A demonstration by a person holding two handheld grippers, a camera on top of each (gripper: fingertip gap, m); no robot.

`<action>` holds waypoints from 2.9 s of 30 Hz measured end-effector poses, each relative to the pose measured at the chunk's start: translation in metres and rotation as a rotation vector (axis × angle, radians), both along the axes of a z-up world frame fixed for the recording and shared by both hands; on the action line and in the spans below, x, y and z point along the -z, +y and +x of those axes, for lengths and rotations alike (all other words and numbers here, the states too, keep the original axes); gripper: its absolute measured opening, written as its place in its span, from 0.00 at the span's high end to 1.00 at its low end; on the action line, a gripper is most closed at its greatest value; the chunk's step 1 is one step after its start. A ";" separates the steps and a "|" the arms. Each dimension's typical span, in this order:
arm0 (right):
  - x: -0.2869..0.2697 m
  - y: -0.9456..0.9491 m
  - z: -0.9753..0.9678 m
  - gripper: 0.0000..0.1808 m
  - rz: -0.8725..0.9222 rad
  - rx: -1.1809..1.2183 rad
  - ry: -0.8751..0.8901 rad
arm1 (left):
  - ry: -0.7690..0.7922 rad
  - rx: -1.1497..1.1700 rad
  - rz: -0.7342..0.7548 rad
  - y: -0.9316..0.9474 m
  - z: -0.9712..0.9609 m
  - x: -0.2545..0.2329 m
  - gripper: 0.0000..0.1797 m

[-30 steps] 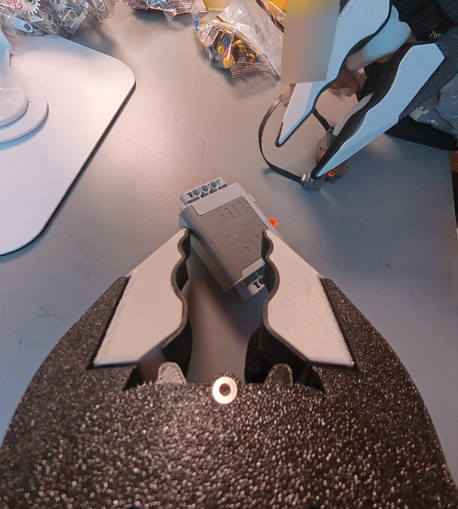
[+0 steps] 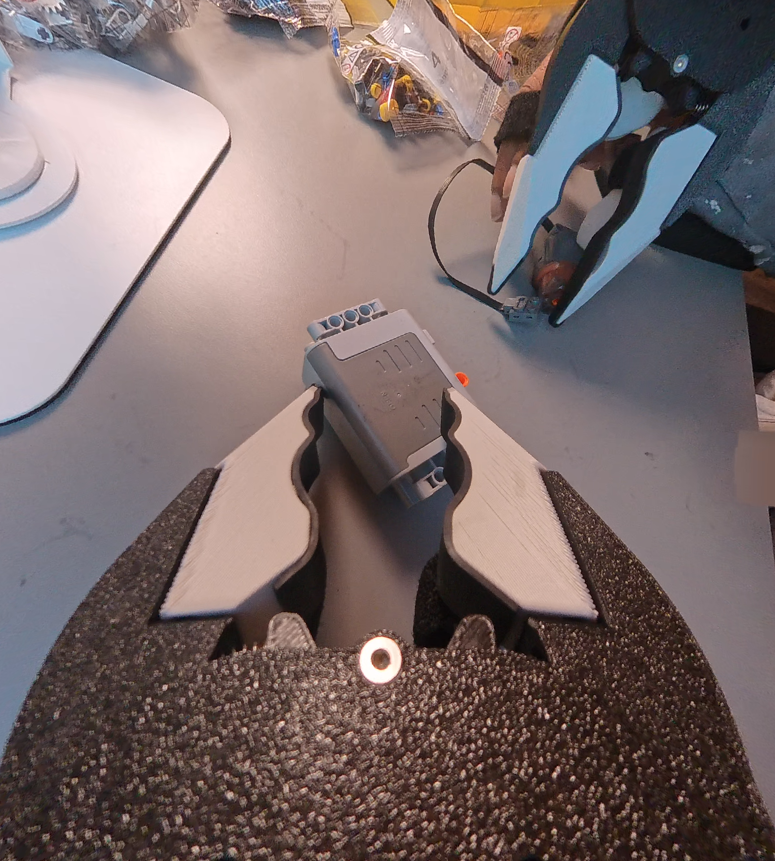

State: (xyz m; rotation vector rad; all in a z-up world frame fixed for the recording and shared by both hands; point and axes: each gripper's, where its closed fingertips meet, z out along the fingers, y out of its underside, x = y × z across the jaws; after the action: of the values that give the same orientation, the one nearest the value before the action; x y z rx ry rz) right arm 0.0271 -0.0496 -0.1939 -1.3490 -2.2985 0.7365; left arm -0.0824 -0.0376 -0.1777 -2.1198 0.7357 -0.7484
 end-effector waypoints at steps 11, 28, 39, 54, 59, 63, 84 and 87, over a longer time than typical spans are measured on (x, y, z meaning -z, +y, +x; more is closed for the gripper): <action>0.001 0.004 0.005 0.91 0.053 0.036 -0.058 | 0.016 -0.031 0.070 0.005 -0.005 -0.011 0.74; -0.064 0.001 -0.038 0.94 -0.145 0.082 0.388 | -0.092 0.124 0.247 -0.013 0.051 -0.047 0.84; -0.067 -0.012 -0.038 0.94 -0.071 -0.018 0.459 | -0.006 0.190 0.385 -0.025 0.073 -0.053 0.94; -0.077 -0.029 -0.027 0.94 -0.042 -0.145 0.501 | 0.189 0.218 0.583 -0.028 0.078 -0.054 0.87; -0.078 -0.033 -0.026 0.93 -0.172 -0.130 0.479 | 0.200 0.258 0.569 -0.034 0.087 -0.047 0.96; -0.079 -0.030 -0.026 0.95 -0.246 -0.107 0.469 | 0.159 0.263 0.490 -0.036 0.088 -0.042 0.98; -0.086 0.012 -0.050 0.94 -0.279 0.233 0.511 | 0.062 -0.046 0.473 0.007 0.058 -0.058 0.98; -0.086 0.022 -0.060 0.89 -0.326 0.376 0.530 | 0.159 -0.145 0.524 0.019 0.047 -0.057 0.98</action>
State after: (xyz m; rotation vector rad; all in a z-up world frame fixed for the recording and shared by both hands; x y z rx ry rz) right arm -0.0331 -0.0276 -0.1078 -1.4447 -1.5093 1.1989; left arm -0.0357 -0.0188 -0.1205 -1.7372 0.7553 -0.2686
